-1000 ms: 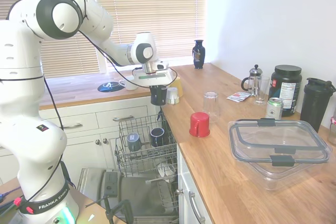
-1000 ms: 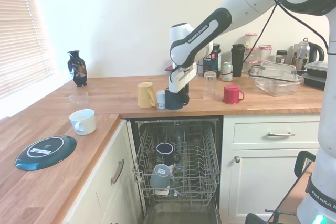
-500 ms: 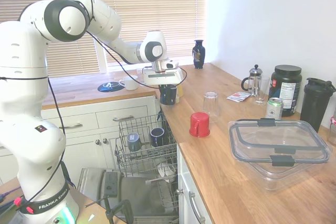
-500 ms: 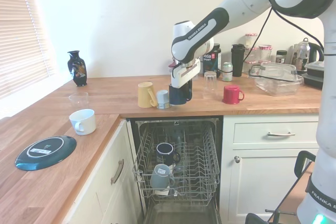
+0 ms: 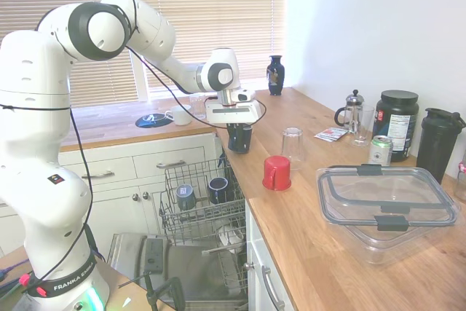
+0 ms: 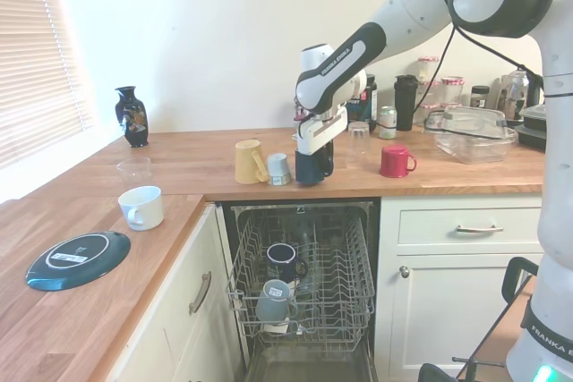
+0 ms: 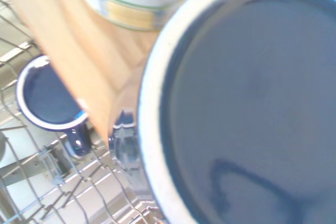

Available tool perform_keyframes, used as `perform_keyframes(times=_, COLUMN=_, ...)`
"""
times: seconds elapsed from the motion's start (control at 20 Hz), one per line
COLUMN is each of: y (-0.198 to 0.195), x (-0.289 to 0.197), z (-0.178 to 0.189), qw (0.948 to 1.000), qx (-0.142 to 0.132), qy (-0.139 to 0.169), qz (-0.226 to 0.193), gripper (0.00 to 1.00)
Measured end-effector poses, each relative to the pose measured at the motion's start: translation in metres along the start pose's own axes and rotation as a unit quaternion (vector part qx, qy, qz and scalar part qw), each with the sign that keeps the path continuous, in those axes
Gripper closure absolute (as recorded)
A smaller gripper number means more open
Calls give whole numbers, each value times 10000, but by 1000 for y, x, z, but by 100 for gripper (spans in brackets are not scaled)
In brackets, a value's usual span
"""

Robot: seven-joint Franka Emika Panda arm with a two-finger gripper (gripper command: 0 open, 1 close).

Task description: Unload a mug from dishwasher

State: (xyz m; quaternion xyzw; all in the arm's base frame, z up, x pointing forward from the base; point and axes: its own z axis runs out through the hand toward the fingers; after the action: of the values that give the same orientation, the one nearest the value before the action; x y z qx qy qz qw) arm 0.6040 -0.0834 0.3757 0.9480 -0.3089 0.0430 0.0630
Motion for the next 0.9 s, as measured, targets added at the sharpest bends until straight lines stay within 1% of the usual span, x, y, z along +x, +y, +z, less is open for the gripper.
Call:
perform_keyframes(times=0.15, y=5, x=3, z=9, qw=10000, qx=-22, qy=-21, qz=40, gripper=100)
perform_keyframes(times=0.3, y=5, x=6, z=17, qw=10000, qx=-2, qy=24, qz=55, gripper=100)
perform_keyframes(times=0.9, y=20, x=15, z=23, qw=9998, qx=-63, qy=66, qz=177, gripper=100)
